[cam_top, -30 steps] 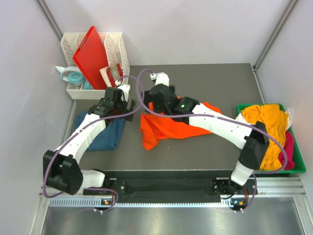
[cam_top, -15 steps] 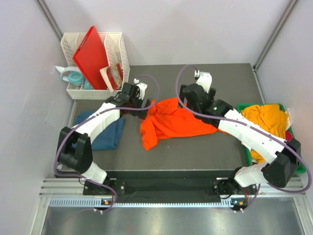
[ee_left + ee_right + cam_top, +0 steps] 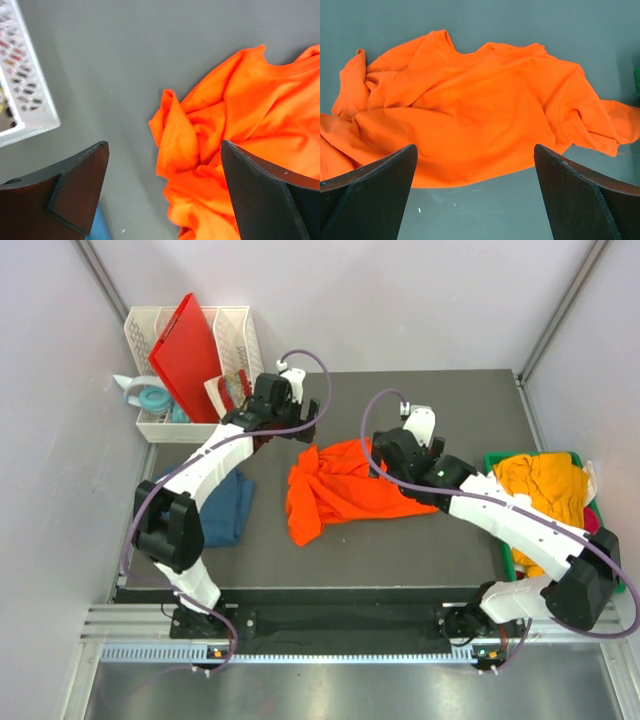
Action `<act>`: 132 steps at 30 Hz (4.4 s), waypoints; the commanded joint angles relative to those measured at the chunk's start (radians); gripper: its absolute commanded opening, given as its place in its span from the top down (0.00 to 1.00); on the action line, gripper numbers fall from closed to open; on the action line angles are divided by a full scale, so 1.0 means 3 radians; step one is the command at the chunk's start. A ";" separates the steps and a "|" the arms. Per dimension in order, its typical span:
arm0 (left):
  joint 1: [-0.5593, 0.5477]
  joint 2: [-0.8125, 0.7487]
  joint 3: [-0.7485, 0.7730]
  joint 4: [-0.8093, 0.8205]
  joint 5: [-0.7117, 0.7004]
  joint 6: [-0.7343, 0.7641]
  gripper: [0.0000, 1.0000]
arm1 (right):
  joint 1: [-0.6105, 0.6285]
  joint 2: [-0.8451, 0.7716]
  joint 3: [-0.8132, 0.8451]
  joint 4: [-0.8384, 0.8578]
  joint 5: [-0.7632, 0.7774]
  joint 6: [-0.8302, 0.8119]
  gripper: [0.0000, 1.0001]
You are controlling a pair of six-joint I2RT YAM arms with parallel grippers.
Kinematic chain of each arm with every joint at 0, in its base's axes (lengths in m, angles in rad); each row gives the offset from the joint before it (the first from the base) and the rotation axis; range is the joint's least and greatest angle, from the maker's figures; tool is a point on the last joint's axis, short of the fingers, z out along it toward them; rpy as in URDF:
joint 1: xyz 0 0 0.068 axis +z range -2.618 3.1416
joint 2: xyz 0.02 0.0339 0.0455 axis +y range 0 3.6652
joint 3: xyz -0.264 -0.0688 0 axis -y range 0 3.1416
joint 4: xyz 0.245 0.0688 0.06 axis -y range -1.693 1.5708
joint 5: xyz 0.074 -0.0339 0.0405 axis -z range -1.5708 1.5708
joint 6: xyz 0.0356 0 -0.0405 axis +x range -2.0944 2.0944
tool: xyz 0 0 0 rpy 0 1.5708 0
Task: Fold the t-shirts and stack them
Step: Move the tshirt to the center of the board, then flatten out the tshirt
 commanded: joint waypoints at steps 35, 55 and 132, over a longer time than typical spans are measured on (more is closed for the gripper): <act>0.0129 -0.0239 -0.0367 -0.0412 0.0112 0.0033 1.00 | -0.1862 0.0266 -0.0586 0.0333 -0.0394 0.0207 0.15; 0.0129 -0.0290 -0.0567 -0.0468 0.0087 0.0135 1.00 | -0.1800 0.1280 -0.0305 0.0676 -0.0782 -0.0070 0.43; 0.0671 0.0761 0.1160 -0.0212 -0.0220 0.0518 1.00 | -0.1683 -0.1881 -0.0698 -0.0169 -0.0297 -0.0719 1.00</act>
